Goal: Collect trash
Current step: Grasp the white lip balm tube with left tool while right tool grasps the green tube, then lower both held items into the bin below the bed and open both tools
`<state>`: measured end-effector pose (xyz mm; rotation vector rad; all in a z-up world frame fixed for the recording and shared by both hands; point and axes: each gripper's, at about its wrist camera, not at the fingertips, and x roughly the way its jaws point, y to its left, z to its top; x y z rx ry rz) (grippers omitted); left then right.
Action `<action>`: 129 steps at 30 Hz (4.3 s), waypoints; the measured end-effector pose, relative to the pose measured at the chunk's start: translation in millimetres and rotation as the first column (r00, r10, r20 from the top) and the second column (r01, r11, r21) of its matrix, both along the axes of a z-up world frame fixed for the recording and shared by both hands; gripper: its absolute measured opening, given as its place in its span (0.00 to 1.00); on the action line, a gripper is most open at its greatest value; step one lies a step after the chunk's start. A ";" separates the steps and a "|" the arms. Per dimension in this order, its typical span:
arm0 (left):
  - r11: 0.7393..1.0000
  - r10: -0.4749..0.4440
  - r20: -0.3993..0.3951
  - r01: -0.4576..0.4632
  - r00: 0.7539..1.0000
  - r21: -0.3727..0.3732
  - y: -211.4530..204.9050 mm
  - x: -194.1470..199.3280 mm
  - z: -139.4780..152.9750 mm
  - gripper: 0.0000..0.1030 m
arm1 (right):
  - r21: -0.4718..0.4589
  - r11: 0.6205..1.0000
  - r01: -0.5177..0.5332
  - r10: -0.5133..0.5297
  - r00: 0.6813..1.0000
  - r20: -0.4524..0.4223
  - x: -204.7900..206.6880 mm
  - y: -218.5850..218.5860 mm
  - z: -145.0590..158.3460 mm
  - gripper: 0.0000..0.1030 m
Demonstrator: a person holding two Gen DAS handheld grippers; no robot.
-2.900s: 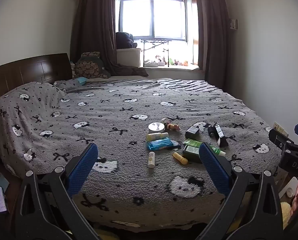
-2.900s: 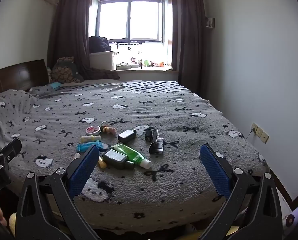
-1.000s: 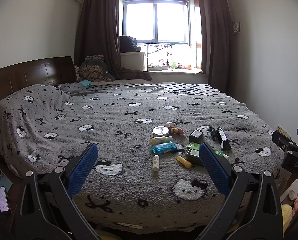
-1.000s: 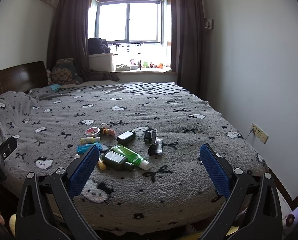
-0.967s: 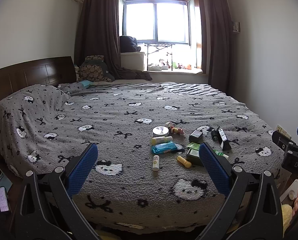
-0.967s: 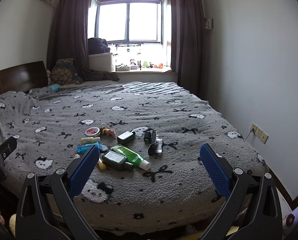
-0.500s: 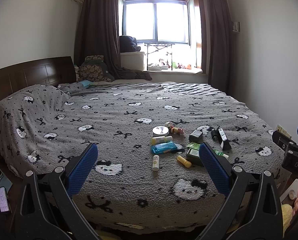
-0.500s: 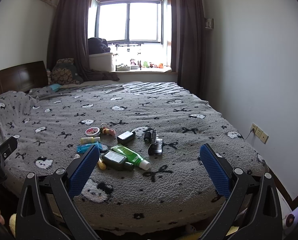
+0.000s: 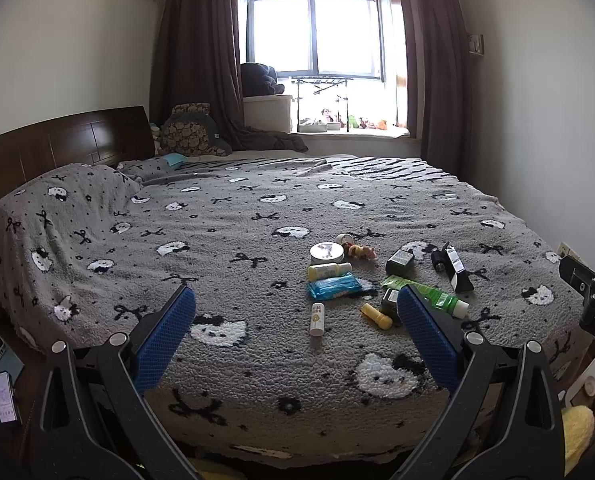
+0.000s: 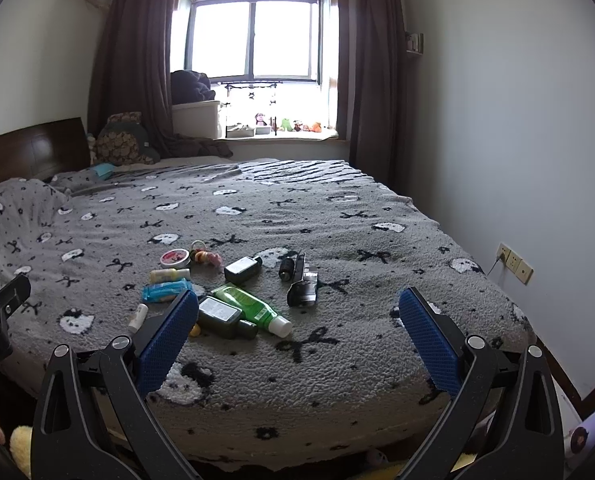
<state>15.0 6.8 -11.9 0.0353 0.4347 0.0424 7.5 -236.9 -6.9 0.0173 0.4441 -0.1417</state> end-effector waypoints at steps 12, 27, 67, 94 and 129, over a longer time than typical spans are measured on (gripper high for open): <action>0.999 -0.005 -0.125 0.009 0.992 0.035 -1.6 50.5 -65.2 0.93 | -0.052 0.998 -0.034 0.030 0.997 -0.074 44.8 -7.1 -62.0 0.97; 0.997 -0.035 -0.299 0.052 0.954 0.049 -4.1 124.5 -139.1 0.92 | -0.039 0.994 -0.100 0.087 0.962 -0.258 112.6 -19.9 -137.3 0.97; 0.988 -0.150 -0.406 0.127 0.901 -0.084 -5.6 191.1 -175.3 0.17 | -0.008 0.957 -0.291 0.266 0.884 -0.384 183.6 3.9 -173.2 0.37; 0.969 -0.248 -0.324 0.235 0.913 -0.079 -41.5 44.1 -126.8 0.17 | -0.007 0.984 -0.176 0.169 0.957 -0.234 16.4 -49.9 -110.2 0.37; 0.914 -0.393 -0.710 0.335 0.584 -0.230 -79.1 1.9 -291.3 0.18 | 0.271 0.921 -0.279 0.389 0.646 -0.657 1.3 29.4 -261.9 0.35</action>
